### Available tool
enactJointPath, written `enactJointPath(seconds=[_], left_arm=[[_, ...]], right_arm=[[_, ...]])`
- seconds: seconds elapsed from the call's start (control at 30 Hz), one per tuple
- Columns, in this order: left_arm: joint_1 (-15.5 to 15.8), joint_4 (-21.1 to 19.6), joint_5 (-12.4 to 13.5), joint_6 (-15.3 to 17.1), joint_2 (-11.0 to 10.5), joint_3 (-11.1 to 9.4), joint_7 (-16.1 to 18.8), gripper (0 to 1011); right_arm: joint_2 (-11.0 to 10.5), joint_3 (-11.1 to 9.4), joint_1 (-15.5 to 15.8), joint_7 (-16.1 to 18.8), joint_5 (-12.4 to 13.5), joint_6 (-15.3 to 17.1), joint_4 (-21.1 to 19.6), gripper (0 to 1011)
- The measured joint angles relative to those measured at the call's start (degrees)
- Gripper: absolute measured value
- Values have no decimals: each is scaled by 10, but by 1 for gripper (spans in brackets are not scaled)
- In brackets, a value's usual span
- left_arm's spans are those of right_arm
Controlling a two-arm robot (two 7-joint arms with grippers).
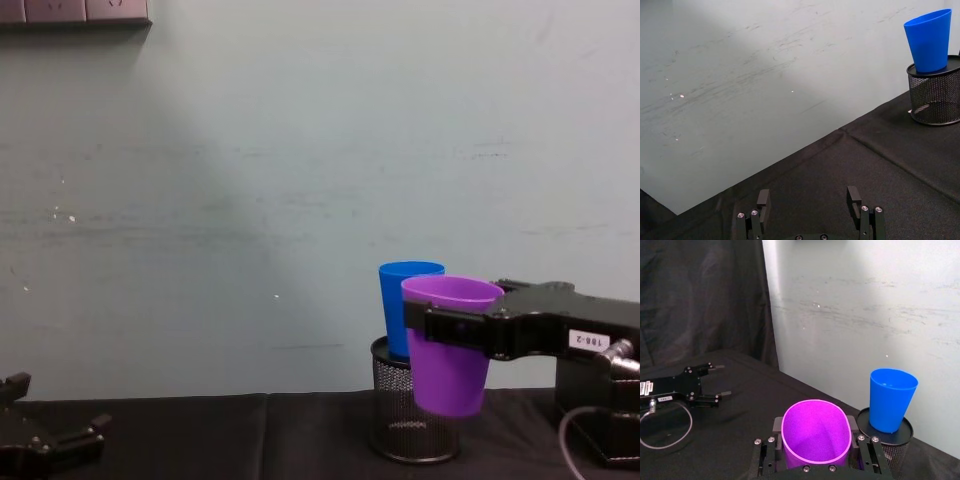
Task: Pick up one cup with a gripper and tap it against the other cup.
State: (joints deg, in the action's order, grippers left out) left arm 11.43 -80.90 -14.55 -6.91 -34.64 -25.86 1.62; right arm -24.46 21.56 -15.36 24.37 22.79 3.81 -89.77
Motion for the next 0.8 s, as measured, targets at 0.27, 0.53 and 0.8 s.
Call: enactJointPath(seconds=[0.27,0.53,0.8], left_arm=[[0,0,0,0,0,0,0,1000],[0,0,0,0,0,0,0,1000],[0,0,0,0,0,0,0,1000]], right_arm=[[15,5,-24,3,-3,-13,49,730],[45,15,-79,5,-23,-34,130,731],[81,25,-134,13,-35,-41,212,730]])
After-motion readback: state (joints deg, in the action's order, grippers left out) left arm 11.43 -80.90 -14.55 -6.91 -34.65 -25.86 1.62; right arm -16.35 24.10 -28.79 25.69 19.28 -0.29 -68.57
